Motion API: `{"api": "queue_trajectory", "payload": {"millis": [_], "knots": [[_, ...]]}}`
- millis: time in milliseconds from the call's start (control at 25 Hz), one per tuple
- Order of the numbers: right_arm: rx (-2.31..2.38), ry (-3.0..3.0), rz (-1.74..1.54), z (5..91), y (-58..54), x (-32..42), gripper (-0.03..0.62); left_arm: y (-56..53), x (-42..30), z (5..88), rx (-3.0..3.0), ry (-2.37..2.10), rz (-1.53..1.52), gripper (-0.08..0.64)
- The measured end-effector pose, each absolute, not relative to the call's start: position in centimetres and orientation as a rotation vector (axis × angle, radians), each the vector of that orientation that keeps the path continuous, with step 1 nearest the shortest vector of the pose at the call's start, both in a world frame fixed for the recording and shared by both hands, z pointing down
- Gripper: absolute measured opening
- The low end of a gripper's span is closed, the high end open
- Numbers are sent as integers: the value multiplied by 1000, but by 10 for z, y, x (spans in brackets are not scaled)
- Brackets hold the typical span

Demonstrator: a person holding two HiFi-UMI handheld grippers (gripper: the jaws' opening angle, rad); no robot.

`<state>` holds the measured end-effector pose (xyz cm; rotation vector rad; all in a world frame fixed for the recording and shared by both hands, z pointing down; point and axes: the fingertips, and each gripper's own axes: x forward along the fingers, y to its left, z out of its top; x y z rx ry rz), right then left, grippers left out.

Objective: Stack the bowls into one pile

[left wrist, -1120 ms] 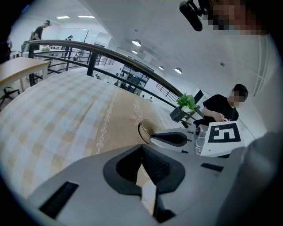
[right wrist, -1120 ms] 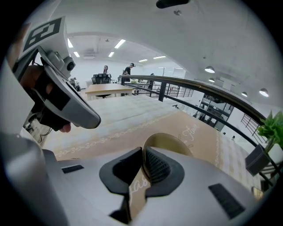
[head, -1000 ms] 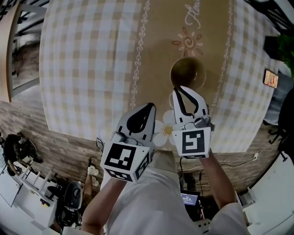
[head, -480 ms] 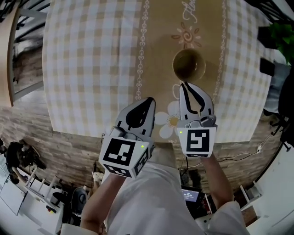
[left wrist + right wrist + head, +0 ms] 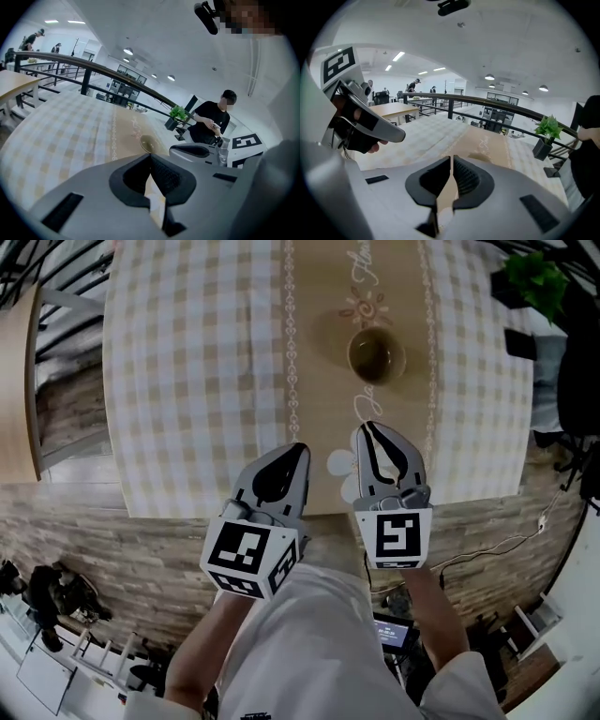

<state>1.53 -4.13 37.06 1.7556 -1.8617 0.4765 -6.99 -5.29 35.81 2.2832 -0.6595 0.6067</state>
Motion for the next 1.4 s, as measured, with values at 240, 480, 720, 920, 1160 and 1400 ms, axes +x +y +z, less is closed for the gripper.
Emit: {"api": "queue_trajectory", "payload": {"millis": [240, 480, 720, 920, 1160, 1400], "knots": [[1827, -1820, 436, 337, -16, -23, 41, -34, -107, 330, 2339, -619, 583, 21], [1927, -1786, 462, 307, 8, -61, 41, -18, -145, 300, 2393, -584, 533, 21], [2012, -1771, 459, 278, 30, -104, 40, 0, -186, 272, 2440, -557, 481, 21], [2071, -1768, 439, 261, 51, -129, 40, 17, -207, 255, 2482, -514, 444, 21], [2134, -1771, 413, 237, 73, -156, 40, 35, -227, 236, 2533, -478, 429, 21], [2178, -1790, 414, 221, 96, -166, 40, 52, -239, 224, 2574, -467, 430, 21]]}}
